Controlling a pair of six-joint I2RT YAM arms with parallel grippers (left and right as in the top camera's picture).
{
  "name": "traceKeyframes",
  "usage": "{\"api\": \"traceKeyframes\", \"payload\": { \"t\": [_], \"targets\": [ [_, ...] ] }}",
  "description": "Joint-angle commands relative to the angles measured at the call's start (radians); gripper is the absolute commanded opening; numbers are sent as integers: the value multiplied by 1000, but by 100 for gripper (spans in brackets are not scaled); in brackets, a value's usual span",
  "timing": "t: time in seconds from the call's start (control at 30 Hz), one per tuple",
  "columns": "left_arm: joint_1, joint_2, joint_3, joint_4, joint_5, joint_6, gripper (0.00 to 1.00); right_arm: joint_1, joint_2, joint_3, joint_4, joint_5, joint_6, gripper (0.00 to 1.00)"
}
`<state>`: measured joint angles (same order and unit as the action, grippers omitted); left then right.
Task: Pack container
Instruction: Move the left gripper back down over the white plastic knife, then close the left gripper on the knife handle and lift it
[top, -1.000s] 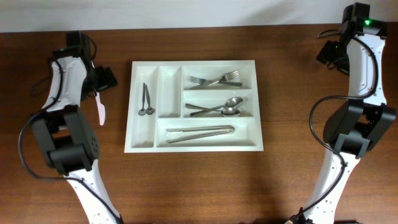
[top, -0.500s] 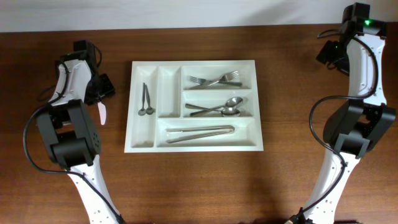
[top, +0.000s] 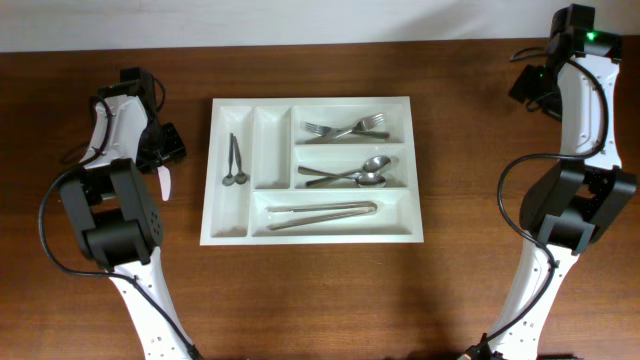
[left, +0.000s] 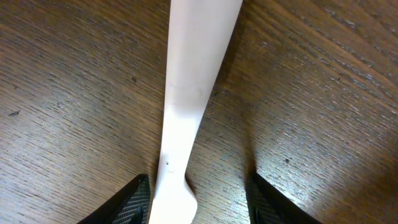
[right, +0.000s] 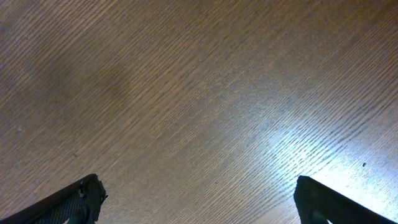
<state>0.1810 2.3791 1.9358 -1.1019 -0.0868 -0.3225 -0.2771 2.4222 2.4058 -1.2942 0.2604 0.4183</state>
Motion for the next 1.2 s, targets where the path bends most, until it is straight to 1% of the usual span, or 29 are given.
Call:
{"api": "traceKeyframes", "payload": {
  "t": [0.0,0.27,0.33,0.4,0.43,0.47,0.5,0.57,0.63,0.67,0.8,1.0,1.1,1.17],
  "targets": [
    [15,79,-25,11,-15,-6,52,2,-53,19,0,2,1,99],
    [85,79,-25,62,-10,-5,52,2,-53,19,0,2,1,99],
    [91,79,-25,65,-4,-6,49,2,-53,19,0,2,1,99],
    [91,79,-25,66,-4,-6,34,2,-53,19,0,2,1,99],
    [91,80,-25,66,-3,-5,30,2,-53,19,0,2,1,99],
    [90,80,-25,66,4,-5,21,2,-53,19,0,2,1,99],
    [89,80,-25,66,19,-5,17,2,-53,19,0,2,1,99],
    [89,80,-25,66,43,-5,13,2,-53,19,0,2,1,99],
    [89,80,-25,64,47,-5,4,2,-53,19,0,2,1,99],
    [89,80,-25,61,46,-5,2,2,-53,19,0,2,1,99],
    [87,80,-25,46,54,-1,2,2,-53,19,0,2,1,99],
    [87,80,1,13,118,3,2,2,-53,19,0,2,1,99],
    [88,80,61,-29,117,27,2,2,-53,19,0,2,1,99],
    [88,80,135,-76,117,33,2,2,-53,19,0,2,1,99]
  ]
}}
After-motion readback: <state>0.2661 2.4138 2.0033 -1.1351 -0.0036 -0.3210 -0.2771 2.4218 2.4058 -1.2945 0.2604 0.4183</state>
